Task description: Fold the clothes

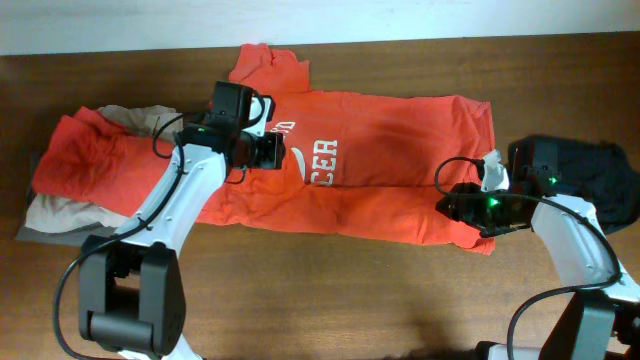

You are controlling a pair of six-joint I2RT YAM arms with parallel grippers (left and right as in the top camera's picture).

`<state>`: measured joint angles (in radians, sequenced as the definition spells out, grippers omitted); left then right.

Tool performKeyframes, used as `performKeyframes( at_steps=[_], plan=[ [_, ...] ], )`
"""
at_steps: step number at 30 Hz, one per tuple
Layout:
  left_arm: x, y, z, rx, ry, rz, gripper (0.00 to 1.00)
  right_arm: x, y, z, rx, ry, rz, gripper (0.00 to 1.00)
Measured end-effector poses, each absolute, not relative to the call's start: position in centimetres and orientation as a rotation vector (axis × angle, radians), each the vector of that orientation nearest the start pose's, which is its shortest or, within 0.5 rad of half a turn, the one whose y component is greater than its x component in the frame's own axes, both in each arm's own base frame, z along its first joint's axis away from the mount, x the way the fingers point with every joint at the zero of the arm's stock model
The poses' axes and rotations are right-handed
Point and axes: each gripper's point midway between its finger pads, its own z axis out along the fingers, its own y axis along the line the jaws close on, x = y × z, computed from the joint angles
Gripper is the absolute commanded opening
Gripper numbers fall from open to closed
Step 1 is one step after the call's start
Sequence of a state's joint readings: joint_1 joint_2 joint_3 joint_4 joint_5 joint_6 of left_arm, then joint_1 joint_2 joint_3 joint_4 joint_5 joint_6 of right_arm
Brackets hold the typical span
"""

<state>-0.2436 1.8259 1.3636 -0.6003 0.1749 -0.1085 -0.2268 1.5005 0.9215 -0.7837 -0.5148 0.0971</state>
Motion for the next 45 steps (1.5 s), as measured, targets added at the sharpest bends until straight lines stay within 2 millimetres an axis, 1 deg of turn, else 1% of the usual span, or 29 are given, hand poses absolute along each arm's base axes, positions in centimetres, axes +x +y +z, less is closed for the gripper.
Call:
performKeyframes(
  at_steps=[3, 4, 5, 6, 7, 8, 9, 10, 11, 12, 13, 14, 15, 16, 17, 18, 19, 20, 21, 22, 24, 25, 26, 32, 35, 37, 41, 42, 45],
  plan=[
    [42.7, -12.8, 9.7, 0.22, 2.67, -0.293, 0.57, 29.1, 1.9, 7.3, 0.391, 2.815, 0.729, 0.59],
    [42.1, -12.2, 9.4, 0.209, 2.707, -0.267, 0.56, 28.8, 2.0, 7.2, 0.398, 2.828, 0.729, 0.59],
    [41.8, -11.9, 9.3, 0.205, 2.722, -0.26, 0.54, 28.6, 1.9, 7.1, 0.407, 2.84, 0.724, 0.61],
    [41.1, -11.3, 8.9, 0.195, 2.76, -0.242, 0.51, 28.2, 1.7, 6.9, 0.436, 2.863, 0.701, 0.66],
    [40.6, -11.0, 8.7, 0.19, 2.786, -0.232, 0.5, 27.8, 1.4, 6.7, 0.468, 2.884, 0.674, 0.72],
    [39.9, -10.5, 8.4, 0.188, 2.817, -0.216, 0.49, 27.2, 0.9, 6.3, 0.526, 2.915, 0.62, 0.76],
    [39.3, -10.0, 8.2, 0.182, 2.848, -0.195, 0.48, 26.4, 0.0, 5.8, 0.623, 2.951, 0.534, 0.78],
    [39.0, -9.7, 8.1, 0.178, 2.862, -0.18, 0.45, 26.0, -0.6, 5.6, 0.664, 2.967, 0.479, 0.8],
    [38.8, -9.4, 8.0, 0.177, 2.873, -0.154, 0.38, 25.7, -1.1, 5.4, 0.71, 2.977, 0.425, 0.8],
    [38.8, -9.0, 7.9, 0.171, 2.875, -0.124, 0.29, 25.4, -1.9, 5.2, 0.768, 2.979, 0.355, 0.79],
    [38.9, -8.8, 7.9, 0.175, 2.872, -0.108, 0.23, 25.4, -2.2, 5.1, 0.785, 2.977, 0.327, 0.76],
    [39.1, -8.7, 7.9, 0.174, 2.866, -0.093, 0.16, 25.4, -2.6, 5.1, 0.809, 2.972, 0.29, 0.67],
    [39.3, -8.6, 7.9, 0.167, 2.859, -0.083, 0.09, 25.5, -2.9, 5.0, 0.822, 2.964, 0.267, 0.54],
    [39.5, -8.4, 7.9, 0.168, 2.85, -0.07, 0.03, 25.7, -3.1, 5.0, 0.837, 2.951, 0.252, 0.29],
    [39.6, -8.3, 7.6, 0.171, 2.845, -0.056, 0.01, 26.0, -3.3, 5.0, 0.848, 2.932, 0.241, 0.21],
    [39.8, -8.1, 7.2, 0.175, 2.844, -0.045, 0.01, 26.5, -3.6, 5.0, 0.844, 2.909, 0.231, 0.19],
    [39.9, -7.9, 6.5, 0.167, 2.85, -0.035, 0.01, 27.0, -3.7, 4.9, 0.843, 2.886, 0.233, 0.22],
    [39.8, -7.7, 5.6, 0.162, 2.866, -0.026, 0.01, 27.4, -3.7, 4.7, 0.847, 2.869, 0.236, 0.39],
    [39.6, -7.3, 4.5, 0.154, 2.893, -0.014, 0.01, 27.5, -3.7, 4.5, 0.85, 2.862, 0.24, 0.58],
    [39.3, -6.9, 3.4, 0.147, 2.92, -0.002, 0.01, 27.5, -3.6, 4.2, 0.852, 2.865, 0.246, 0.65],
    [38.6, -6.2, 1.2, 0.131, 2.982, 0.019, 0.01, 27.1, -3.5, 3.4, 0.868, 2.885, 0.251, 0.69],
    [38.3, -5.9, 0.4, 0.126, 3.004, 0.027, 0.01, 27.0, -3.5, 3.0, 0.876, 2.896, 0.252, 0.72],
    [38.4, -5.7, 0.1, 0.118, 3.007, 0.028, 0.01, 26.9, -3.4, 2.7, 0.881, 2.906, 0.251, 0.72],
    [38.6, -5.4, 0.1, 0.105, 3.005, 0.027, 0.01, 26.1, -3.3, 0.1, 0.919, 2.994, 0.245, 0.72],
    [38.6, -5.4, 0.1, 0.105, 3.004, 0.027, 0.01, 26.3, -3.3, 0.0, 0.925, 3.002, 0.244, 0.57],
    [38.6, -5.4, 0.1, 0.104, 3.004, 0.027, 0.01, 26.1, -3.5, -0.1, 0.933, 3.013, 0.222, 0.44],
    [38.6, -5.4, 0.1, 0.104, 3.004, 0.027, 0.01, 25.7, -4.5, -0.3, 0.956, 3.018, 0.144, 0.28],
    [38.6, -5.4, 0.1, 0.104, 3.004, 0.027, 0.0, 25.6, -4.6, -0.2, 0.954, 3.022, 0.13, 0.27],
    [38.6, -5.4, 0.1, 0.103, 3.004, 0.027, 0.0, 25.5, -5.6, -0.1, 0.954, 3.037, 0.083, 0.29]
  ],
)
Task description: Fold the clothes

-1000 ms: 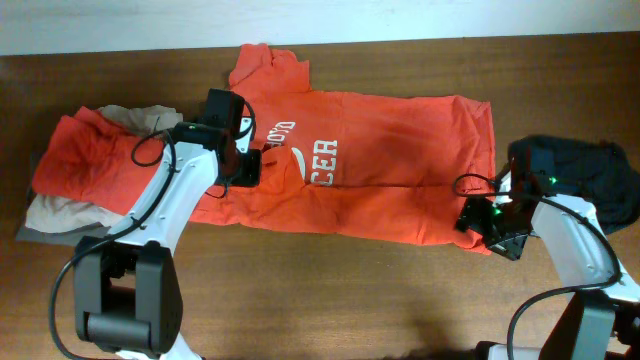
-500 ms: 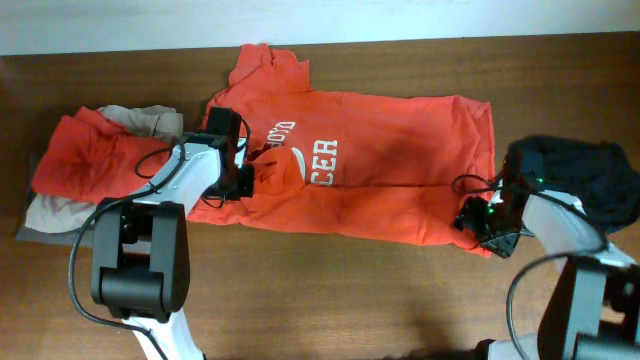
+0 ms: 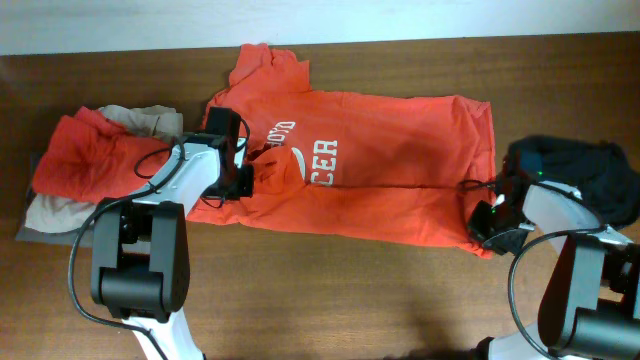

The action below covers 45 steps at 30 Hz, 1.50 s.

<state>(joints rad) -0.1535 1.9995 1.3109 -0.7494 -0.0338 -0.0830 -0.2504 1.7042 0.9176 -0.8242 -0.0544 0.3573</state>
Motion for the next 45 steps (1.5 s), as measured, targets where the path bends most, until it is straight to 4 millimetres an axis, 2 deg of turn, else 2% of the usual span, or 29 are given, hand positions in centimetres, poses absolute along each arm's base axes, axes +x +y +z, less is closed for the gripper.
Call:
performKeyframes(
  at_steps=[4, 5, 8, 9, 10, 11, 14, 16, 21, 23, 28, 30, 31, 32, 34, 37, 40, 43, 45],
  plan=[
    [38.6, -5.4, 0.1, 0.103, 3.003, 0.027, 0.01, 25.7, -7.9, 1.4, 0.977, 3.033, -0.028, 0.31],
    [38.6, -5.4, 0.1, 0.103, 3.003, 0.027, 0.0, 26.5, -9.1, 2.3, 0.974, 3.007, -0.086, 0.32],
    [38.6, -5.4, 0.1, 0.103, 3.003, 0.027, 0.01, 27.9, -10.3, 3.6, 0.96, 2.957, -0.146, 0.35],
    [38.6, -5.4, 0.1, 0.103, 3.003, 0.027, 0.0, 28.3, -10.6, 3.9, 0.953, 2.946, -0.156, 0.4],
    [38.6, -5.4, 0.1, 0.103, 3.003, 0.027, 0.01, 28.4, -10.6, 4.0, 0.952, 2.941, -0.156, 0.46],
    [38.6, -5.4, 0.1, 0.103, 3.003, 0.027, 0.01, 28.5, -10.6, 4.1, 0.944, 2.945, -0.155, 0.57],
    [38.6, -5.4, 0.1, 0.103, 3.003, 0.027, 0.0, 28.2, -10.0, 4.1, 0.944, 2.967, -0.115, 0.76],
    [38.6, -5.4, 0.1, 0.104, 3.003, 0.027, 0.01, 28.6, -9.9, 4.1, 0.935, 2.952, -0.092, 0.81],
    [38.6, -5.4, 0.1, 0.103, 3.003, 0.027, 0.01, 30.1, -9.8, 2.8, 0.891, 2.901, -0.038, 0.81],
    [38.6, -5.4, 0.1, 0.103, 3.003, 0.027, 0.01, 29.7, -9.5, 1.8, 0.879, 2.924, -0.024, 0.78],
    [38.6, -5.4, 0.1, 0.103, 3.003, 0.027, 0.01, 28.8, -8.8, 0.2, 0.882, 2.978, 0.008, 0.62],
    [38.6, -5.4, 0.1, 0.104, 3.003, 0.027, 0.01, 28.7, -8.7, -0.1, 0.88, 2.983, 0.014, 0.41],
    [38.6, -5.4, 0.1, 0.103, 3.003, 0.027, 0.01, 28.6, -8.7, -0.1, 0.88, 2.985, 0.017, 0.24],
    [38.6, -5.4, 0.1, 0.103, 3.003, 0.027, 0.01, 28.6, -8.6, -0.2, 0.88, 2.987, 0.019, 0.13],
    [38.6, -5.4, 0.1, 0.103, 3.003, 0.027, 0.0, 28.4, -8.6, -0.2, 0.891, 2.99, 0.019, 0.04],
    [38.6, -5.4, 0.1, 0.104, 3.003, 0.027, 0.01, 27.5, -9.2, -0.2, 0.949, 3.001, -0.051, 0.04],
    [38.6, -5.4, 0.1, 0.103, 3.003, 0.027, 0.01, 25.7, -10.6, -0.2, 1.055, 3.013, -0.163, 0.04],
    [38.6, -5.4, 0.1, 0.104, 3.004, 0.027, 0.01, 24.9, -11.7, -0.2, 1.158, 2.986, -0.179, 0.04],
    [38.6, -5.4, 0.1, 0.104, 3.005, 0.026, 0.0, 24.8, -11.8, -0.2, 1.18, 2.979, -0.179, 0.18]
  ],
)
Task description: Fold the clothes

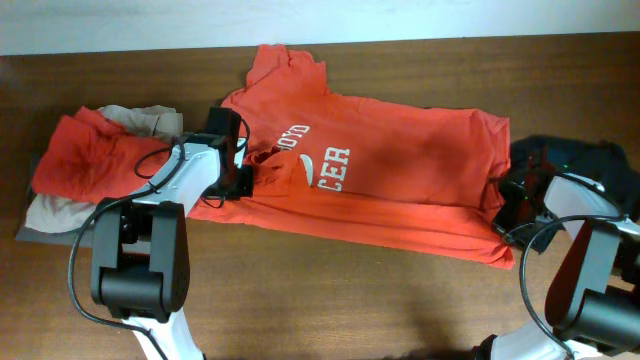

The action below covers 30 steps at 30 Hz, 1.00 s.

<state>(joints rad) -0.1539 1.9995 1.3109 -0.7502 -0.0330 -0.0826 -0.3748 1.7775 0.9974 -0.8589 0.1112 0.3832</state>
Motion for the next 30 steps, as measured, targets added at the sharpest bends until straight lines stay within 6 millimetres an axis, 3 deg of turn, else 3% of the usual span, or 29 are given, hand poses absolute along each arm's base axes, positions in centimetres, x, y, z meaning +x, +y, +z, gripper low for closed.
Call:
performKeyframes(
  at_steps=[6, 10, 11, 13, 16, 18, 22, 26, 30],
  plan=[
    [38.2, -5.4, 0.1, 0.105, 3.021, 0.022, 0.03, 24.8, -11.8, 0.2, 1.18, 2.991, -0.132, 0.46],
    [36.9, -5.5, 0.5, 0.102, 3.085, -0.008, 0.25, 27.4, -11.7, 3.3, 1.127, 2.95, -0.025, 0.61],
    [36.8, -5.6, 0.8, 0.105, 3.092, -0.015, 0.33, 28.8, -11.9, 4.9, 1.101, 2.898, 0.006, 0.61],
    [37.4, -5.8, 2.1, 0.109, 3.073, -0.032, 0.38, 31.0, -12.0, 7.6, 1.054, 2.808, 0.063, 0.59],
    [39.1, -6.2, 5.1, 0.105, 2.98, -0.066, 0.39, 34.1, -12.0, 10.9, 0.961, 2.678, 0.151, 0.55],
    [40.7, -6.5, 7.8, 0.104, 2.878, -0.085, 0.34, 35.4, -11.9, 11.7, 0.923, 2.629, 0.187, 0.46],
    [45.3, -7.5, 11.8, 0.126, 2.636, -0.135, 0.22, 37.7, -12.2, 11.1, 0.884, 2.577, 0.229, 0.34],
    [49.9, -9.3, 14.4, 0.218, 2.411, -0.202, 0.19, 40.1, -12.6, 8.4, 0.859, 2.564, 0.27, 0.27],
    [52.0, -10.3, 13.0, 0.284, 2.353, -0.233, 0.17, 40.5, -12.6, 3.8, 0.889, 2.634, 0.293, 0.18]
  ],
)
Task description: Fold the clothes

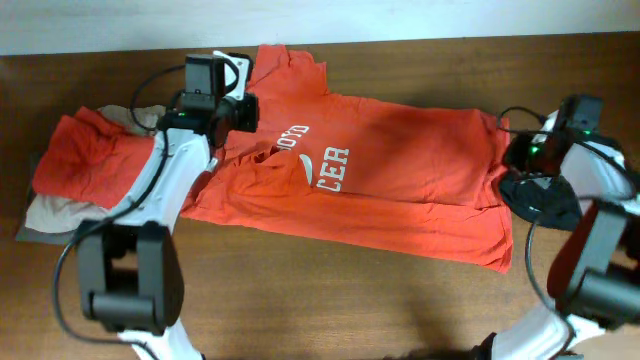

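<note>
An orange T-shirt with white lettering lies spread flat on the brown table, collar end to the left and hem to the right. A small pucker sits just left of the lettering. My left gripper is over the shirt's far left shoulder, below the sleeve. My right gripper is at the far right end of the hem. The overhead view does not show how the jaws of either one stand, nor whether they hold cloth.
A pile of orange and beige clothes lies at the left edge, under the left arm. A dark garment lies at the right, beneath the right arm. The white wall runs along the table's far edge.
My left gripper moved from the pucker beside the lettering to the far left shoulder. My right gripper moved from the near right hem corner to the far right one. The shirt lies where it was.
At first the left gripper was on the chest beside the lettering and the right one at the near right hem corner. Then both were low on the cloth. After that the shirt lay shifted right and flatter. Now both grippers are along its far side.
</note>
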You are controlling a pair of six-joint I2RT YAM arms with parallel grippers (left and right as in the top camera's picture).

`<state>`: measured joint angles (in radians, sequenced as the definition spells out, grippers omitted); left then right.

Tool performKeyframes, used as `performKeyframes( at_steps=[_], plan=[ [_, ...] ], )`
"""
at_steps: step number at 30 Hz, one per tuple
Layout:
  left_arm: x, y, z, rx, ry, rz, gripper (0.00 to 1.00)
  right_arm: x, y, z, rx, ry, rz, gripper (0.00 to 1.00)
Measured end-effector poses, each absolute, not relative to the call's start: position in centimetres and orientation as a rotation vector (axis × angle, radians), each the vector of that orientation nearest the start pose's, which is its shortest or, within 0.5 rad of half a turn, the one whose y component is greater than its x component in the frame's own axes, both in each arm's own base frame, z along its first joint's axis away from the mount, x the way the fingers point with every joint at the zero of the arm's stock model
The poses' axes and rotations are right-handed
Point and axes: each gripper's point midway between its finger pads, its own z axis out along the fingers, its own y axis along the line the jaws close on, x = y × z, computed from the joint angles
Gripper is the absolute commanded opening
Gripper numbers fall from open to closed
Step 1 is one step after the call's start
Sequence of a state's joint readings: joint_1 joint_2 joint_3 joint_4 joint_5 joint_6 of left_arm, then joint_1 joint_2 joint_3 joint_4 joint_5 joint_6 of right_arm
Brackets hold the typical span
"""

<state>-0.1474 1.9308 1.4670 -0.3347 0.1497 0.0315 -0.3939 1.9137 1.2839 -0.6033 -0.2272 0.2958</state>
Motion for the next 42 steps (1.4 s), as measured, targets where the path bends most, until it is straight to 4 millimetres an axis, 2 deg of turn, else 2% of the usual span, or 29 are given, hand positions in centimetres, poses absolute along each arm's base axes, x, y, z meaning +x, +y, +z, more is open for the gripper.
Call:
performKeyframes(
  at_steps=[4, 8, 11, 14, 17, 20, 22, 26, 27, 29, 31, 34, 35, 37, 39, 42],
  plan=[
    [52.5, -10.8, 7.8, 0.332, 2.416, -0.255, 0.16, 39.2, -13.2, 0.1, 0.949, 2.719, 0.235, 0.14],
    [52.2, -11.3, 2.8, 0.365, 2.493, -0.289, 0.15, 38.5, -15.4, 0.1, 0.992, 2.71, 0.122, 0.14],
    [52.0, -11.5, 0.7, 0.382, 2.521, -0.306, 0.14, 37.3, -18.1, 0.1, 1.072, 2.684, 0.055, 0.18],
    [52.0, -11.6, 0.7, 0.384, 2.516, -0.312, 0.14, 36.2, -20.2, 0.1, 1.148, 2.652, 0.05, 0.24],
    [52.1, -11.7, 0.7, 0.388, 2.512, -0.317, 0.14, 35.6, -21.3, 0.4, 1.173, 2.62, 0.162, 0.4],
    [52.2, -11.8, 0.8, 0.389, 2.507, -0.317, 0.13, 36.6, -20.3, 1.0, 1.083, 2.598, 0.332, 0.45],
    [52.2, -11.8, 0.8, 0.389, 2.507, -0.317, 0.1, 38.2, -18.3, 2.1, 0.972, 2.579, 0.48, 0.46],
    [52.1, -11.8, 0.7, 0.392, 2.509, -0.316, 0.11, 40.2, -16.7, 3.5, 0.863, 2.554, 0.558, 0.49],
    [52.1, -11.8, 0.7, 0.392, 2.509, -0.316, 0.17, 40.4, -16.6, 3.7, 0.859, 2.551, 0.564, 0.55],
    [52.2, -12.1, 1.2, 0.41, 2.505, -0.329, 0.2, 40.4, -16.9, 3.7, 0.875, 2.55, 0.548, 0.56],
    [52.9, -12.7, 2.4, 0.444, 2.48, -0.342, 0.24, 40.2, -17.5, 3.7, 0.907, 2.546, 0.522, 0.58],
    [55.2, -14.3, 6.0, 0.498, 2.375, -0.35, 0.29, 40.0, -18.9, 4.0, 0.954, 2.524, 0.492, 0.59],
    [55.8, -15.1, 7.1, 0.518, 2.338, -0.353, 0.34, 39.9, -19.5, 4.1, 0.976, 2.51, 0.487, 0.59],
    [56.7, -16.5, 9.0, 0.556, 2.265, -0.353, 0.35, 39.7, -20.2, 4.3, 1.006, 2.493, 0.484, 0.59],
    [57.1, -17.6, 9.7, 0.584, 2.221, -0.351, 0.35, 39.2, -20.4, 4.2, 1.041, 2.493, 0.492, 0.59],
    [57.1, -18.6, 9.3, 0.61, 2.204, -0.353, 0.31, 38.7, -20.0, 4.0, 1.075, 2.507, 0.509, 0.61]
  ],
)
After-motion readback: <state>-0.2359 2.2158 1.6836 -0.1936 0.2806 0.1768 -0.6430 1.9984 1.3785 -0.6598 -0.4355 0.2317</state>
